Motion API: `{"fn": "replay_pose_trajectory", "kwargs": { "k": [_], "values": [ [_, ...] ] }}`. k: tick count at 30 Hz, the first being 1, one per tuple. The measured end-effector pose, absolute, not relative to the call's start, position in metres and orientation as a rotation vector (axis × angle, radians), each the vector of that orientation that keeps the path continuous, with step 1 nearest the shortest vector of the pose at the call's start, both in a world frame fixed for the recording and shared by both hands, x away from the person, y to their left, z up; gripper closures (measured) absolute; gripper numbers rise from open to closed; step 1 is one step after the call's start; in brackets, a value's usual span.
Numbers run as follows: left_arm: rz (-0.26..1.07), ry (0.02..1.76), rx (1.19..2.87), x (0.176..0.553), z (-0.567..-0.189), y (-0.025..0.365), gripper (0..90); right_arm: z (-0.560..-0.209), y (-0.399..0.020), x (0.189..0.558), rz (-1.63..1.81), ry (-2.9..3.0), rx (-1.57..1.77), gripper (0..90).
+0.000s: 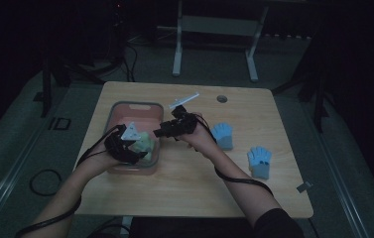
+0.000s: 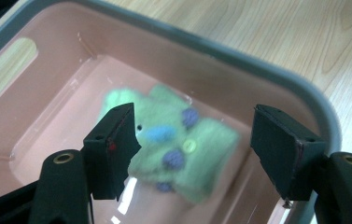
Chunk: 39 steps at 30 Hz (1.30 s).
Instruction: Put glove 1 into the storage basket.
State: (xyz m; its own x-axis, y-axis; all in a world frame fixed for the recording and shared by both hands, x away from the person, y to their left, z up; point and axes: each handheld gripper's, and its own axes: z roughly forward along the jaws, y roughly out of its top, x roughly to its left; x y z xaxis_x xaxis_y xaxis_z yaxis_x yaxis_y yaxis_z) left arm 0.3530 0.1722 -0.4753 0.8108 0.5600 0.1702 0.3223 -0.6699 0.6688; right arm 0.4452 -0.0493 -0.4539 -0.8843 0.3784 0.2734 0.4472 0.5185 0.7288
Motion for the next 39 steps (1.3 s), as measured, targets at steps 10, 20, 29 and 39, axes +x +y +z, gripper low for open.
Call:
{"fn": "replay_pose_trajectory", "kwargs": {
  "k": [10,20,29,39],
  "values": [
    [0.462,0.672,2.333,0.347,-0.466,0.14,32.1,-0.461,-0.087,0.439,-1.311,-2.697,-0.769,47.2],
    [0.456,0.614,2.354,0.34,-0.468,0.104,31.1,-0.471,-0.123,0.433,-1.297,-2.742,-0.822,47.3],
    [0.426,0.571,2.348,0.334,-0.478,0.073,19.9,-0.476,-0.16,0.428,-1.309,-2.781,-0.877,48.8],
    [0.385,0.543,2.37,0.327,-0.498,0.047,10.8,-0.484,-0.196,0.424,-1.329,-2.761,-0.936,48.8]
  ]
}}
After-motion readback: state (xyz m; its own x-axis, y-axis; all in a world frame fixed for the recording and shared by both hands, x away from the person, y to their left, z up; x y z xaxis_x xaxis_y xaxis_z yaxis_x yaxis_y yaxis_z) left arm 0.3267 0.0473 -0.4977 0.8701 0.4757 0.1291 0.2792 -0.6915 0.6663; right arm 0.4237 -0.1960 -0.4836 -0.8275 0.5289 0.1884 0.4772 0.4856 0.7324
